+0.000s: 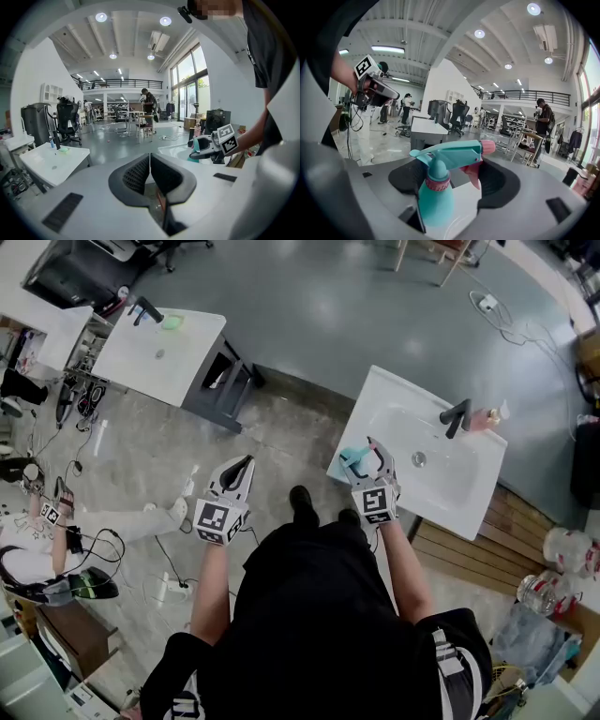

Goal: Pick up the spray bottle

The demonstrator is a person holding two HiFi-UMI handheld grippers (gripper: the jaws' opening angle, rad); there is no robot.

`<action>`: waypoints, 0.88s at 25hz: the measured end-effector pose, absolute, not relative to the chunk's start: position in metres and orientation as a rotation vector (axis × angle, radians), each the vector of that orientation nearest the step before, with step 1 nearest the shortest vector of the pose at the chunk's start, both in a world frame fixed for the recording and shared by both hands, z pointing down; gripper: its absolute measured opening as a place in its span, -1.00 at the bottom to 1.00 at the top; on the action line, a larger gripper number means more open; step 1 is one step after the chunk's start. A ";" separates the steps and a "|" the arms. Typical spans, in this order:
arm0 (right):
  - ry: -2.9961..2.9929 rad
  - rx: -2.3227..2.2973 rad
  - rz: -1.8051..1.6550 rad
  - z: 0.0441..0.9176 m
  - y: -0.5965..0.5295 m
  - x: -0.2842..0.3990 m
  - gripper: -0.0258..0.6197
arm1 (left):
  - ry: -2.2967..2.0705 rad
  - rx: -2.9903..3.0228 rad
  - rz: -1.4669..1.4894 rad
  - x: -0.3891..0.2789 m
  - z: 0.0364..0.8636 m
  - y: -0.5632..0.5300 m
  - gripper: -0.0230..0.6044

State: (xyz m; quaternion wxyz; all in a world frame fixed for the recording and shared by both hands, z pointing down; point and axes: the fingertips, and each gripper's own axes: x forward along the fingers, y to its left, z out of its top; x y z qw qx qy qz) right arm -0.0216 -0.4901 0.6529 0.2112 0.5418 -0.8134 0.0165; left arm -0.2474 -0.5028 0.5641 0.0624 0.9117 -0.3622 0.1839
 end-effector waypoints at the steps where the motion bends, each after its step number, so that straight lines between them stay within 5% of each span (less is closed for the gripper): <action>1: -2.272 1.500 0.043 0.649 -0.489 -0.021 0.15 | -1.103 2.753 0.550 -0.247 0.562 -0.501 -0.84; 22: -2.402 1.341 0.026 0.606 -0.485 0.002 0.15 | -1.399 2.577 0.425 -0.268 0.556 -0.427 -0.84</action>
